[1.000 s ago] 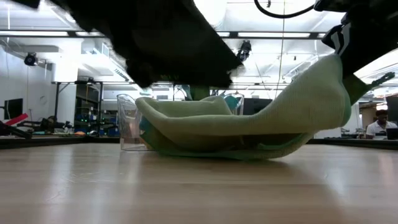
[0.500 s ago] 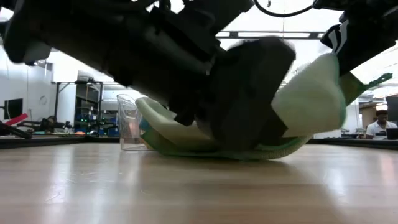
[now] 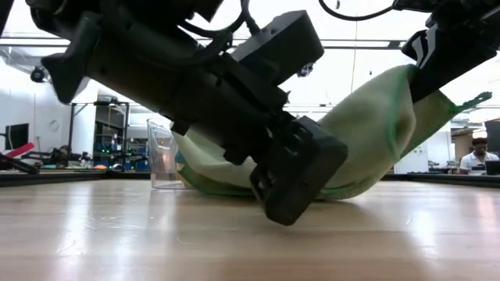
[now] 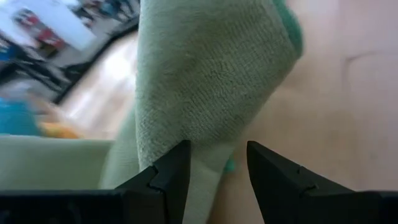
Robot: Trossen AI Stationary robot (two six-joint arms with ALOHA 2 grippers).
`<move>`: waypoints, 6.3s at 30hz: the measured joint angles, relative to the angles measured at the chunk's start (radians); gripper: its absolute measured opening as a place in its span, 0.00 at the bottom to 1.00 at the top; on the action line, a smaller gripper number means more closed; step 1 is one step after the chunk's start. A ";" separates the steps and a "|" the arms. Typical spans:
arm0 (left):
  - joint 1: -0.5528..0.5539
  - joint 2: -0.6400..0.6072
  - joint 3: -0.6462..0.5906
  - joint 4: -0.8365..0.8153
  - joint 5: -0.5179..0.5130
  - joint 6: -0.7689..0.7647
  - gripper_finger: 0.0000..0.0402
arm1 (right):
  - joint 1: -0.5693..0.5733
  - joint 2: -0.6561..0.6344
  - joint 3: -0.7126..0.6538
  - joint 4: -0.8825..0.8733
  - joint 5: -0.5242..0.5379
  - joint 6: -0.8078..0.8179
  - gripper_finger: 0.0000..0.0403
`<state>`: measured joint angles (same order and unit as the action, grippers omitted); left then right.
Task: Fold microfiber towels
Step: Fold the green microfiber towel
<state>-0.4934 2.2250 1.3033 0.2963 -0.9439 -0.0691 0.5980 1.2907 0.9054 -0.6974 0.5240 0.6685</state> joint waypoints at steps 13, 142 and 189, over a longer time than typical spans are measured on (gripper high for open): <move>-0.002 -0.091 0.007 0.009 -0.227 0.076 0.36 | 0.007 -0.001 0.031 0.044 -0.050 -0.096 0.02; -0.067 -0.249 -0.053 0.044 0.075 0.022 0.00 | -0.014 -0.038 -0.094 0.470 -0.027 -0.400 0.02; -0.007 -0.266 -0.021 0.171 0.079 -0.052 0.40 | -0.018 -0.018 -0.128 0.668 0.158 -0.164 0.02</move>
<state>-0.5008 1.9594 1.2822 0.4677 -0.8650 -0.1212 0.5797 1.2732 0.7776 -0.0292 0.6817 0.5047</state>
